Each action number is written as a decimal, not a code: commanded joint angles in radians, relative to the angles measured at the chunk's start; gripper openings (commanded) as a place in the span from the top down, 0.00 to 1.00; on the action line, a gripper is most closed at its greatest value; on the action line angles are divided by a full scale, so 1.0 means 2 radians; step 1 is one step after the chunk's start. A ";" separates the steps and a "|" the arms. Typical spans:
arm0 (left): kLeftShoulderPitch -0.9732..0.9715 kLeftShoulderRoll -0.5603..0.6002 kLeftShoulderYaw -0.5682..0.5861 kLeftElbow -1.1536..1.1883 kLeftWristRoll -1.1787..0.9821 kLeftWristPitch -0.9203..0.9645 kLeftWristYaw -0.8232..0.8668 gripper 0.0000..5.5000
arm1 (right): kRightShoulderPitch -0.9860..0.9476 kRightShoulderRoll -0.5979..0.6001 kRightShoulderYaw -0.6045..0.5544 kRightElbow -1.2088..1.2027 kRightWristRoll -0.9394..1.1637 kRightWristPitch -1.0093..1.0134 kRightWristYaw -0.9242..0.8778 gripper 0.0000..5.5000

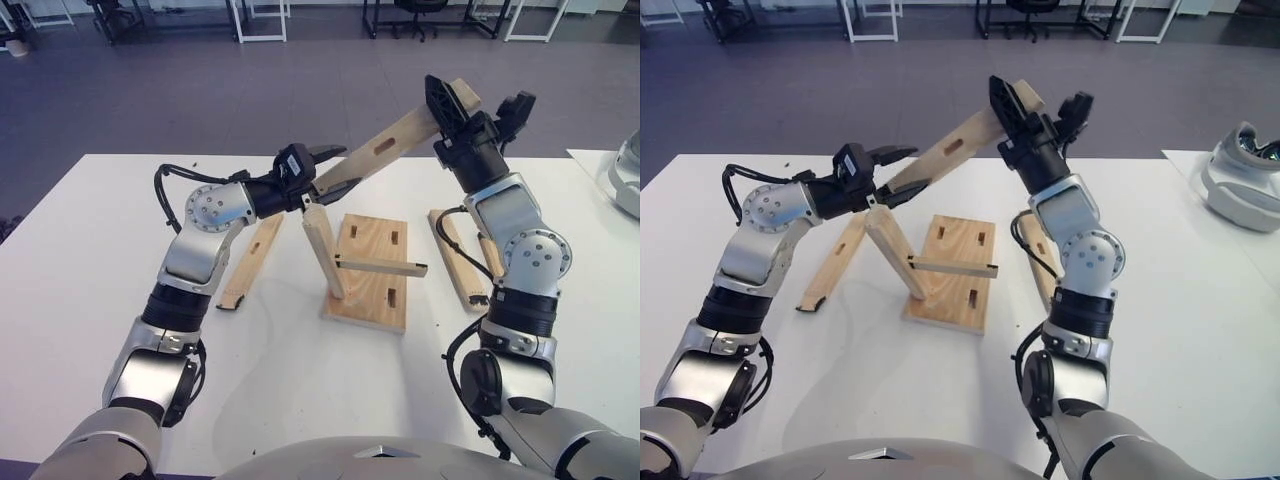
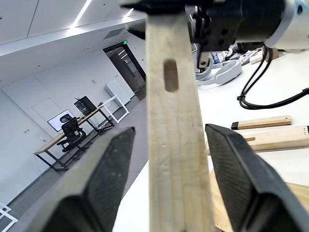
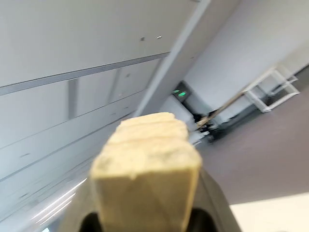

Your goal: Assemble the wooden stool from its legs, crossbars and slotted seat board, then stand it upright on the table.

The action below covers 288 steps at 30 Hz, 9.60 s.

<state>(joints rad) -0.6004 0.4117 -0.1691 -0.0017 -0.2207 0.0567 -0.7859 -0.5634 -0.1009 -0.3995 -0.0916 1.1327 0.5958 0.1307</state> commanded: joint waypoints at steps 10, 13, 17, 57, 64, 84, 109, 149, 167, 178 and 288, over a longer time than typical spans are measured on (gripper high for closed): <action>0.241 0.053 -0.038 -0.059 0.146 0.100 0.093 0.27 | 0.353 -0.048 -0.056 -0.257 0.114 0.039 -0.211 0.82; 0.238 0.051 -0.052 -0.051 0.162 0.108 0.093 0.27 | 0.359 -0.053 -0.041 -0.256 0.093 0.031 -0.239 0.82; 0.237 0.042 -0.049 -0.065 0.154 0.119 0.091 0.27 | 0.362 -0.078 -0.016 -0.278 0.043 0.031 -0.261 0.82; 0.166 -0.070 -0.085 -0.148 0.067 0.214 0.083 0.27 | 0.343 -0.162 0.245 -0.208 -0.260 0.107 -0.053 0.53; 0.127 -0.146 -0.069 -0.170 0.034 0.243 0.127 0.27 | 0.292 -0.157 0.281 -0.215 -0.261 0.097 0.006 0.44; -0.063 -0.071 0.188 -0.163 -0.123 0.278 0.129 0.27 | 0.068 -0.230 0.029 -0.217 -0.126 -0.027 0.087 0.44; 0.002 0.056 0.262 -0.112 -0.264 0.259 0.038 0.27 | 0.234 -0.331 0.193 -0.164 -0.179 -0.033 0.365 0.44; 0.080 0.129 -0.045 0.169 0.143 -0.111 -0.141 0.27 | 0.032 -0.278 0.353 0.336 -0.637 -0.401 0.370 0.44; 0.118 0.038 -0.007 0.112 0.190 -0.038 0.073 0.27 | 0.197 -0.248 0.092 0.135 -0.501 -0.189 0.198 0.44; 0.160 0.036 -0.010 0.017 0.174 0.036 0.068 0.27 | 0.198 -0.196 0.050 0.254 -0.435 -0.101 0.172 0.44; 0.137 0.002 0.153 0.224 -0.081 0.061 0.118 0.86 | 0.219 -0.121 0.284 -0.046 -0.593 -0.323 0.159 0.52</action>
<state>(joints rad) -0.3675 0.4229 0.1371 0.4201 -0.3887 0.1107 -0.5514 -0.1167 -0.3444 0.1615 -0.1962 -0.0438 -0.0475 0.4490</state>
